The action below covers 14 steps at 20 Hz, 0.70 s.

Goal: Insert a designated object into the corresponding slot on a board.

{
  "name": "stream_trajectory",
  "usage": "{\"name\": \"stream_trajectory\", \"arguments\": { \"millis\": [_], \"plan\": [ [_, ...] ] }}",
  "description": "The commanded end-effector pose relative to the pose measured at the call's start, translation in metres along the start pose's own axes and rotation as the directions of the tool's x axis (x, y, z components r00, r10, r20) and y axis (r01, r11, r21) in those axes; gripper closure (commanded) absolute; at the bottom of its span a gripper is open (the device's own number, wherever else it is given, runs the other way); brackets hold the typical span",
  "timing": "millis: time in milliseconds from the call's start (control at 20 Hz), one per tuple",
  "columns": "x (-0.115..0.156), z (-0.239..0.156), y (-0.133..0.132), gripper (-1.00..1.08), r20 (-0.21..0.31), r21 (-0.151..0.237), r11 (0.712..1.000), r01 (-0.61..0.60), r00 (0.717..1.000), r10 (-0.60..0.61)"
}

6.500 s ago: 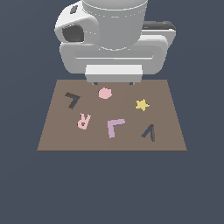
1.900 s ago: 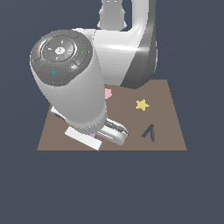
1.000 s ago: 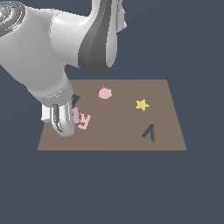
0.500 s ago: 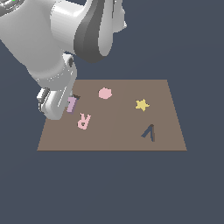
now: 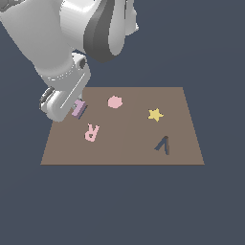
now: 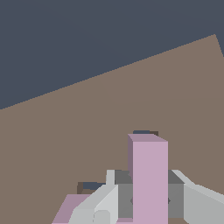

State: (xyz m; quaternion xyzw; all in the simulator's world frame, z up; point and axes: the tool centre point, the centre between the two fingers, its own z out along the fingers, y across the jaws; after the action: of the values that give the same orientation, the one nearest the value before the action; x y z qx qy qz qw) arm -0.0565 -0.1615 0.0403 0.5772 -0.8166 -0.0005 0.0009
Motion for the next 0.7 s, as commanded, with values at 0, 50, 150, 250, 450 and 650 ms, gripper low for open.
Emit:
{"name": "stream_trajectory", "arguments": {
  "millis": [0,50,150,250,450,650],
  "plan": [
    [0.000,0.000,0.003,1.08,0.000,0.000,1.000,-0.026,1.000,0.026],
    [0.000,0.000,0.004,1.08,0.000,0.000,1.000,-0.031,1.000,0.031],
    [0.001,0.000,0.005,1.08,0.000,0.000,0.999,-0.038,0.999,0.038],
    [0.000,0.000,0.004,1.08,0.000,0.000,0.999,-0.033,0.999,0.033],
    [0.000,0.006,0.005,1.08,0.000,0.000,0.999,-0.038,0.999,0.038],
    [0.000,0.010,0.005,-0.92,0.000,0.000,0.999,-0.041,0.999,0.041]
  ]
}}
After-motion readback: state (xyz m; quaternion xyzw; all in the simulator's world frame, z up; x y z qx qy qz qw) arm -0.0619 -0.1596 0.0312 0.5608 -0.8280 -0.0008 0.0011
